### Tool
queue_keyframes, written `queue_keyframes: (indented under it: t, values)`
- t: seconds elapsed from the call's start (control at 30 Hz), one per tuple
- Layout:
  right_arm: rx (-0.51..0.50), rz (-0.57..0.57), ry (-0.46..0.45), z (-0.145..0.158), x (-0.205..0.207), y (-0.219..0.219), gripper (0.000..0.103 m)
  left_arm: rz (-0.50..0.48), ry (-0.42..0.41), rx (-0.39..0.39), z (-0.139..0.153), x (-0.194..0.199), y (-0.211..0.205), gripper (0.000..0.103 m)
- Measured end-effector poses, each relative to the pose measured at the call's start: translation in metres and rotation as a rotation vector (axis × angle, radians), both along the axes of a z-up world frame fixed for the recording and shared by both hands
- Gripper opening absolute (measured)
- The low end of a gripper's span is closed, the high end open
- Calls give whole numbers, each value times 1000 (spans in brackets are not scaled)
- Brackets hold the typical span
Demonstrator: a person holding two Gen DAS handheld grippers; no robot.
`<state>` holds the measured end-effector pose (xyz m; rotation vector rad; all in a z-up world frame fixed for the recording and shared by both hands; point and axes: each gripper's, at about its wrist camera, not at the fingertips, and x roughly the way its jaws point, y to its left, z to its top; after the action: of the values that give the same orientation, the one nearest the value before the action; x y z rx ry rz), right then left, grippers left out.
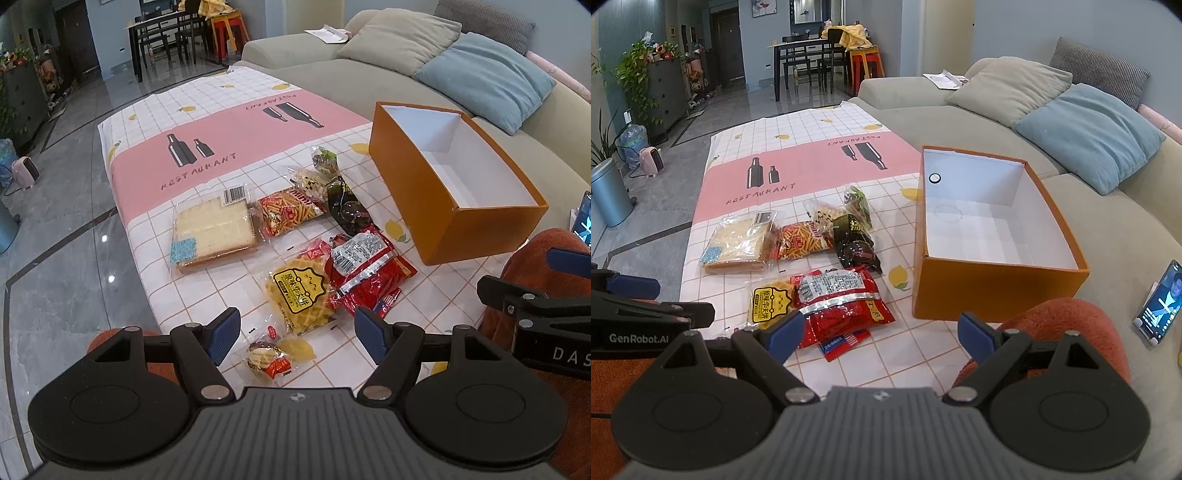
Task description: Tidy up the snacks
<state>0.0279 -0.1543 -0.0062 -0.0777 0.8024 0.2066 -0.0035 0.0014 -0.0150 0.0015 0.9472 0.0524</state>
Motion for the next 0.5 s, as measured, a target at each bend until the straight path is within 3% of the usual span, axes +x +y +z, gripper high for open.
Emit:
queue_keyframes:
  t: [0.5]
  values:
    - [-7, 4, 8, -1, 1, 1, 88, 4, 7, -2, -2, -1, 0, 83]
